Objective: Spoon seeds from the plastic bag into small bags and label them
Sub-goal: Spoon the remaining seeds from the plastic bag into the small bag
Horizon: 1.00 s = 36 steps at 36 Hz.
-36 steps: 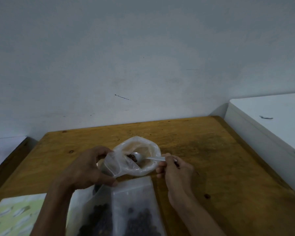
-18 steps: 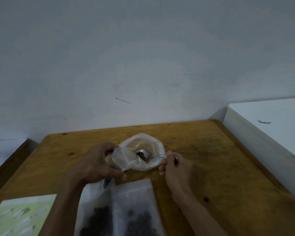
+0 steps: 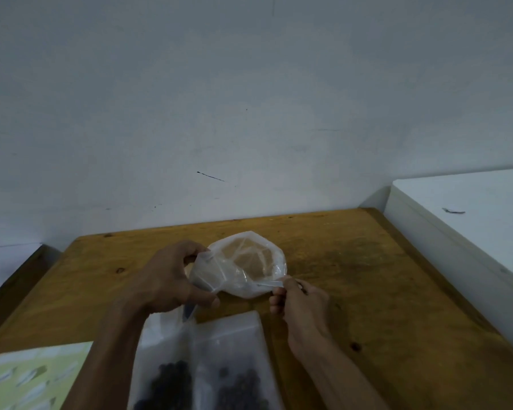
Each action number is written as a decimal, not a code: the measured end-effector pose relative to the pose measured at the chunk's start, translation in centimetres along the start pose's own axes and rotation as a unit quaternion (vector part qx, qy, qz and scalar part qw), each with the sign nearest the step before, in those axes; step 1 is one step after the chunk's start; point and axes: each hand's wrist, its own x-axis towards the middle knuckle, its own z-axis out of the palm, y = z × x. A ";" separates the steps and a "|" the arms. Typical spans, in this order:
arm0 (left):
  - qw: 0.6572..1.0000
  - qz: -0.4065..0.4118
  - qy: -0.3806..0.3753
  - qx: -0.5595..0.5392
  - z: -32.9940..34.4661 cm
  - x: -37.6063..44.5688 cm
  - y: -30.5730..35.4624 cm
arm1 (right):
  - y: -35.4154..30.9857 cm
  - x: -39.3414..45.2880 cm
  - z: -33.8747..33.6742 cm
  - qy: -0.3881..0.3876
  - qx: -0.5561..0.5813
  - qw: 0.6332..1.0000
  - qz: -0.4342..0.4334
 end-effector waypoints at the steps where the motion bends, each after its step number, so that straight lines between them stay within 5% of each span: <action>1: 1.000 -0.004 -0.002 0.003 -0.1 -0.2 -0.2 | -0.2 -0.1 -0.1 0.000 0.002 1.000 -0.003; 21: 0.998 -0.041 -0.011 0.038 0.5 -1.0 -0.4 | -2.9 0.2 -1.8 0.009 0.031 0.999 -0.025; 36: 0.997 -0.021 0.075 -0.026 0.1 -0.5 -0.3 | -6.0 -0.6 -1.3 -0.010 0.039 0.992 -0.123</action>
